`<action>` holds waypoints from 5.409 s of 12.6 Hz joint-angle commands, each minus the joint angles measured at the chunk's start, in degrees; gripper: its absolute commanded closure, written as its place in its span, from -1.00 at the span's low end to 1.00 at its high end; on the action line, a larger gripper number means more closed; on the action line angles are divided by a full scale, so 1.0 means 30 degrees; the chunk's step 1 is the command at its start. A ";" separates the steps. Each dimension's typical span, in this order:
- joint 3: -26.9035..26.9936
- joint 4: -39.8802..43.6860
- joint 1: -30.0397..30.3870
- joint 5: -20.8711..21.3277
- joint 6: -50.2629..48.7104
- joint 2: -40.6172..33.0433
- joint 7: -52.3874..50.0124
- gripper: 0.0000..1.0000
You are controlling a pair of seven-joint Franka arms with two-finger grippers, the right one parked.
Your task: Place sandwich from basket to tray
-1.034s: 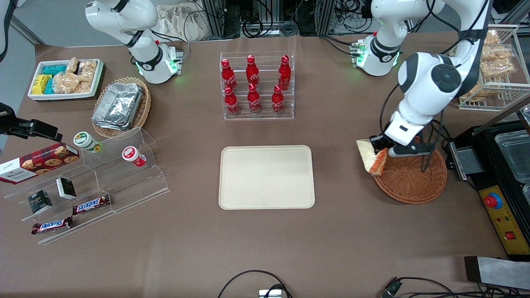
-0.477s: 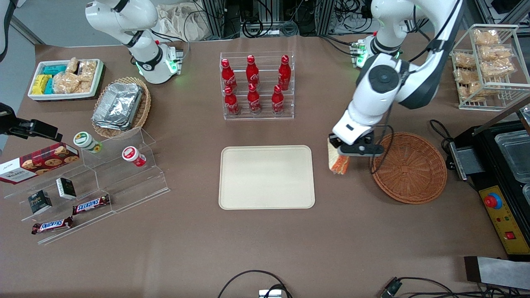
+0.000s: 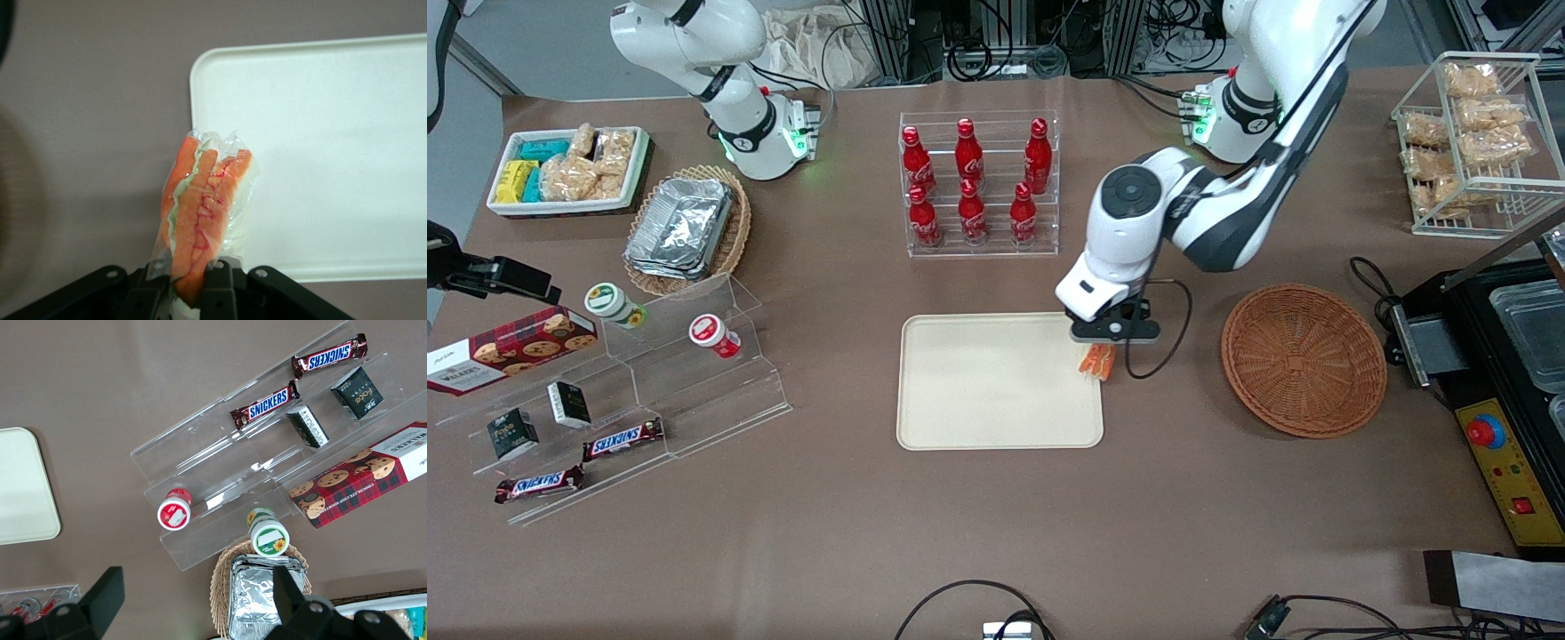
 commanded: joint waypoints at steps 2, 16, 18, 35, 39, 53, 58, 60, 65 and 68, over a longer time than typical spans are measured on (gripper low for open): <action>0.0012 0.2298 -0.0719 0.1791 -0.0443 0.2613 -0.1852 0.85; 0.0159 0.4469 -0.1921 0.4895 -0.0327 0.5868 -0.4577 0.69; 0.0159 0.4675 -0.2127 0.4897 -0.0326 0.6015 -0.4607 0.16; 0.0071 1.0206 0.1359 -0.0201 -0.6414 0.3204 -0.0566 -1.00; 0.0100 1.1033 0.2468 -0.0054 -0.9140 0.2299 0.0604 -1.00; 0.0129 1.1120 0.6368 -0.2337 -1.0668 0.0451 0.6814 -1.00; 0.3374 1.0769 0.5405 -0.4650 -1.0727 -0.0838 1.0211 -1.00; 0.5158 1.0244 0.4440 -0.5411 -1.0756 -0.1568 1.1441 -1.00; 0.8065 0.8693 0.3410 -0.6645 -1.0930 -0.3735 1.4929 -1.00; 0.9500 0.7521 0.2622 -0.7261 -1.1339 -0.5259 1.6541 -1.00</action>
